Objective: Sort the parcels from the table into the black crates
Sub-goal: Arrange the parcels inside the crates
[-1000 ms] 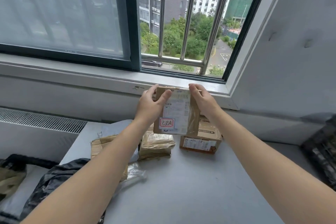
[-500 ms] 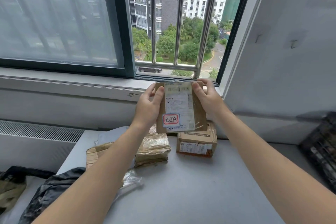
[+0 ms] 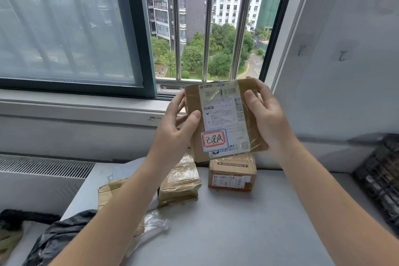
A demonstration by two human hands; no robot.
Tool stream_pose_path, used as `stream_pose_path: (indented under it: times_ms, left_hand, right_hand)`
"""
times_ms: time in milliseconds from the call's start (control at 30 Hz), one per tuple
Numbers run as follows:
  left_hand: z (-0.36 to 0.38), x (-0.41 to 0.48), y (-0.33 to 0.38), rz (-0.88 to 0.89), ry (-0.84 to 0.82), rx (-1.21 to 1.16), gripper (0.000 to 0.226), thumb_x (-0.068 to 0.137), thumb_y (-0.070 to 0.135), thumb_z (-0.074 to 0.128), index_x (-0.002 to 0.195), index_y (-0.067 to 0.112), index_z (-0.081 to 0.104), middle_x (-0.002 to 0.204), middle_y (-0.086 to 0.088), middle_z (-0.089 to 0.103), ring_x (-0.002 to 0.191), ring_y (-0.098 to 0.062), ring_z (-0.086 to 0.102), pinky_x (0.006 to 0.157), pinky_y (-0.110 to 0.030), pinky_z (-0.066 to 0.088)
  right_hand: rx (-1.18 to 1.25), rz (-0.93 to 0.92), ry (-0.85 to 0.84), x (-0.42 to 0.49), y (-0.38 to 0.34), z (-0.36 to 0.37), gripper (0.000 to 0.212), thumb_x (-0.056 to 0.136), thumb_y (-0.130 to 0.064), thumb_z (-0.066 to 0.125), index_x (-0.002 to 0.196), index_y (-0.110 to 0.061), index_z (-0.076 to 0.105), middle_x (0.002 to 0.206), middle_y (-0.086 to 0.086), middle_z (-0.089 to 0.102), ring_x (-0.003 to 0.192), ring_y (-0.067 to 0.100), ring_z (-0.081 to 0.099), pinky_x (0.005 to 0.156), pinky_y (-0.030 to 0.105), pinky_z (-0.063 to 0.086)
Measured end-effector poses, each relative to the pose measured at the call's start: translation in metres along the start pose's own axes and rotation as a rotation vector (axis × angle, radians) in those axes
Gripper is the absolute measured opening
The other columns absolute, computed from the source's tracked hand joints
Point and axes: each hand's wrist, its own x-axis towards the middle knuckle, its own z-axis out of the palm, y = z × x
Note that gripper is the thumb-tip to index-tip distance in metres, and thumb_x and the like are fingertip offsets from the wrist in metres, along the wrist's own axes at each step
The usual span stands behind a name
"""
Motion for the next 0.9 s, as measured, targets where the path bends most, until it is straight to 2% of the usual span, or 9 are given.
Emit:
stream_pose_path:
  times_ms: [100, 200, 267, 400, 500, 667, 767, 900]
  left_hand:
    - [0.0, -0.003, 0.006, 0.012, 0.018, 0.03, 0.05, 0.091, 0.038, 0.058, 0.135, 0.052, 0.04, 0.137, 0.009, 0.057, 0.122, -0.02, 0.059, 0.09, -0.041, 0.057]
    - [-0.001, -0.005, 0.01, 0.023, 0.015, 0.027, 0.048, 0.087, 0.039, 0.059, 0.13, 0.055, 0.044, 0.132, 0.013, 0.06, 0.121, -0.019, 0.059, 0.091, -0.05, 0.056]
    - [0.0, -0.007, 0.011, 0.029, 0.011, 0.021, 0.048, 0.087, 0.038, 0.06, 0.128, 0.056, 0.046, 0.13, 0.015, 0.061, 0.121, -0.019, 0.06, 0.091, -0.05, 0.056]
    - [0.001, -0.008, 0.013, 0.037, 0.014, 0.011, 0.05, 0.087, 0.036, 0.06, 0.132, 0.052, 0.045, 0.129, 0.017, 0.062, 0.122, -0.02, 0.058, 0.092, -0.05, 0.056]
    - [0.003, -0.007, 0.014, 0.045, 0.009, 0.003, 0.05, 0.087, 0.035, 0.06, 0.131, 0.052, 0.045, 0.127, 0.02, 0.062, 0.123, -0.018, 0.058, 0.091, -0.048, 0.056]
    - [0.009, -0.006, 0.013, 0.044, 0.006, 0.012, 0.047, 0.087, 0.034, 0.058, 0.128, 0.055, 0.046, 0.129, 0.017, 0.062, 0.122, -0.018, 0.059, 0.092, -0.049, 0.056]
    - [0.017, -0.005, 0.009, 0.035, -0.013, 0.028, 0.053, 0.088, 0.034, 0.057, 0.138, 0.046, 0.044, 0.133, 0.009, 0.061, 0.121, -0.02, 0.059, 0.091, -0.05, 0.056]
    - [0.04, -0.001, 0.002, 0.005, -0.069, 0.095, 0.064, 0.088, 0.04, 0.055, 0.149, 0.041, 0.034, 0.133, 0.005, 0.061, 0.126, -0.026, 0.057, 0.091, -0.05, 0.057]
  right_hand:
    - [0.003, -0.037, 0.004, -0.004, -0.004, 0.002, 0.03, 0.094, -0.042, 0.053, 0.123, -0.048, 0.057, 0.107, -0.002, 0.074, 0.096, 0.021, 0.072, 0.07, 0.03, 0.058]
    - [-0.025, -0.055, 0.01, -0.009, -0.007, 0.004, 0.032, 0.094, -0.044, 0.053, 0.12, -0.062, 0.055, 0.107, -0.005, 0.074, 0.1, 0.019, 0.071, 0.073, 0.03, 0.058]
    - [-0.038, -0.066, 0.012, -0.012, -0.008, 0.003, 0.033, 0.093, -0.046, 0.052, 0.119, -0.066, 0.052, 0.108, -0.006, 0.074, 0.102, 0.017, 0.071, 0.076, 0.031, 0.058]
    - [-0.025, -0.086, 0.02, -0.016, -0.012, 0.002, 0.041, 0.092, -0.045, 0.052, 0.131, -0.057, 0.046, 0.107, -0.008, 0.074, 0.1, 0.016, 0.071, 0.073, 0.027, 0.058]
    - [-0.035, -0.097, 0.026, -0.018, -0.014, 0.002, 0.041, 0.092, -0.042, 0.052, 0.129, -0.059, 0.045, 0.105, -0.01, 0.074, 0.098, 0.014, 0.071, 0.07, 0.024, 0.057]
    - [-0.057, -0.089, 0.023, -0.018, -0.013, -0.005, 0.048, 0.09, -0.039, 0.052, 0.131, -0.061, 0.039, 0.102, -0.013, 0.074, 0.097, 0.013, 0.07, 0.073, 0.028, 0.058]
    - [-0.072, -0.077, 0.023, -0.018, -0.008, -0.014, 0.054, 0.09, -0.041, 0.051, 0.139, -0.056, 0.036, 0.104, -0.016, 0.073, 0.099, 0.012, 0.07, 0.077, 0.03, 0.06]
    - [-0.036, -0.04, 0.057, -0.017, -0.001, -0.039, 0.053, 0.093, -0.036, 0.054, 0.145, -0.039, 0.041, 0.107, -0.014, 0.072, 0.102, 0.011, 0.069, 0.073, 0.025, 0.057]
